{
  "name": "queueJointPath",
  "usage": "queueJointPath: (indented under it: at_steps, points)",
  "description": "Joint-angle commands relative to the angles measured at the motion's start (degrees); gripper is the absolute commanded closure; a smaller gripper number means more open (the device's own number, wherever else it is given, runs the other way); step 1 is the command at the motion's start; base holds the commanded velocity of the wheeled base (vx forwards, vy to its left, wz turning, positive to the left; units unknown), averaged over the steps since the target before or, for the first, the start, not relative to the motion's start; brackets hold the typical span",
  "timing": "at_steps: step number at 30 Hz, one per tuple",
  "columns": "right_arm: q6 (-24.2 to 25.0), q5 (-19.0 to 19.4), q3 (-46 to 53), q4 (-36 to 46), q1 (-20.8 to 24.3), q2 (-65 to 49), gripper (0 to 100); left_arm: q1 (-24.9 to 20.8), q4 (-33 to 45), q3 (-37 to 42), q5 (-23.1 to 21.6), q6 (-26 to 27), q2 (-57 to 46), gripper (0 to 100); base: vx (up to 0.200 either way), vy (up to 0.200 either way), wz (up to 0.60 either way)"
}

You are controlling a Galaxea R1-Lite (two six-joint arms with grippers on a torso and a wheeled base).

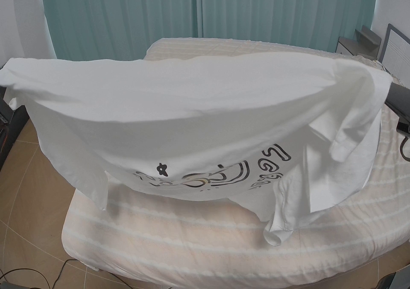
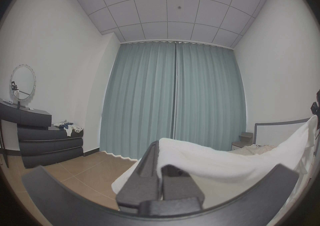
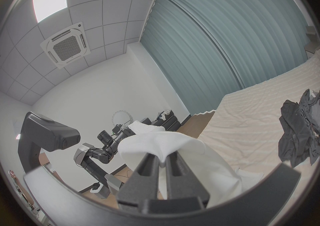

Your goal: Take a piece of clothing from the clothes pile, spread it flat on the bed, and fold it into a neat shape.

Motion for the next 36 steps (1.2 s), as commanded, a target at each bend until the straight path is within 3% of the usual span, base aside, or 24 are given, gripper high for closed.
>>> queueJointPath:
  at_steps: [1,18,36]
  points:
    - [-0.1,0.2,0.1,0.0,0.0,-1.0,100,0.0,0.0,0.1,0.0,0.0,-0.3,100,-0.2,0.0,0.0]
    - [-0.5,0.9,-0.4,0.1,1.6,-4.2,100,-0.1,0.0,1.2,0.0,0.8,-3.8,100,-0.2,0.0,0.0]
    - [-0.8,0.9,-0.9,0.2,1.4,-4.7,100,-0.3,0.0,1.2,-0.1,2.0,-4.4,100,0.0,0.0,0.0]
